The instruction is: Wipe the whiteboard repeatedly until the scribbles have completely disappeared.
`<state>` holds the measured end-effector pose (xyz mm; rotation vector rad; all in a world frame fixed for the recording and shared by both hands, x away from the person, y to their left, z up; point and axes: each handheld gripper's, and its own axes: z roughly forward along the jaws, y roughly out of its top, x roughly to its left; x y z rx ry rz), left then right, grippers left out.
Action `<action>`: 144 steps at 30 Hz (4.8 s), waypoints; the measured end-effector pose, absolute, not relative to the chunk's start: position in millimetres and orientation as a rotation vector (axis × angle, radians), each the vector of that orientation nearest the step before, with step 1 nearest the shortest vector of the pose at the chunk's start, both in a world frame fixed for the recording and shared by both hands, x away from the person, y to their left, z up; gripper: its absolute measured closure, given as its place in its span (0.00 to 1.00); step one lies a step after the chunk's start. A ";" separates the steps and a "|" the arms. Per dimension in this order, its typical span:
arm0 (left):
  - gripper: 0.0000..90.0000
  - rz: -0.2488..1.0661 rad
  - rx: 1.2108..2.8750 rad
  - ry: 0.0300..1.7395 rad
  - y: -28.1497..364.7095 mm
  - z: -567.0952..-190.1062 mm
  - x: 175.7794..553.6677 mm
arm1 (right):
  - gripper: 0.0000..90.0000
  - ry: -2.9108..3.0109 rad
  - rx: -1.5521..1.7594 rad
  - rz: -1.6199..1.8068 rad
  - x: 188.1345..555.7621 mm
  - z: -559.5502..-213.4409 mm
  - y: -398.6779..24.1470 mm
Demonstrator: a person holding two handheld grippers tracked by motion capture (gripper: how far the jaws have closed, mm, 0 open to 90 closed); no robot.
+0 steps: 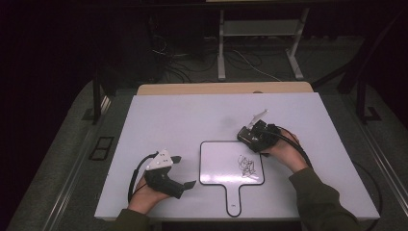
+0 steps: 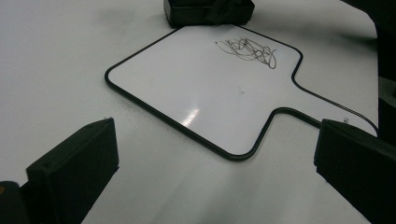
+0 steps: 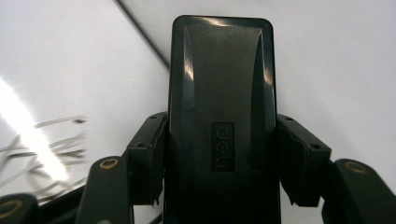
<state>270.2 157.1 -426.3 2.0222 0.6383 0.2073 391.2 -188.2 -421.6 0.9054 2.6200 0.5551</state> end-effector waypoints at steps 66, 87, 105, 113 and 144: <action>0.00 0.205 2.018 0.634 156.9 -425.2 270.5 | 0.43 2.750 0.711 0.589 329.3 -419.5 -167.8; 0.00 0.206 2.025 0.632 155.2 -425.6 270.5 | 0.43 2.786 0.694 0.616 309.1 -419.8 -170.7; 0.00 0.204 2.025 0.630 154.7 -426.0 270.6 | 0.43 2.752 0.741 0.587 328.5 -419.6 -173.3; 0.00 0.203 2.028 0.628 154.4 -426.3 270.8 | 0.43 2.712 0.831 0.590 354.7 -420.9 -183.5; 0.00 0.196 2.034 0.628 155.3 -427.4 272.0 | 0.43 2.642 1.078 0.825 390.9 -409.5 -214.1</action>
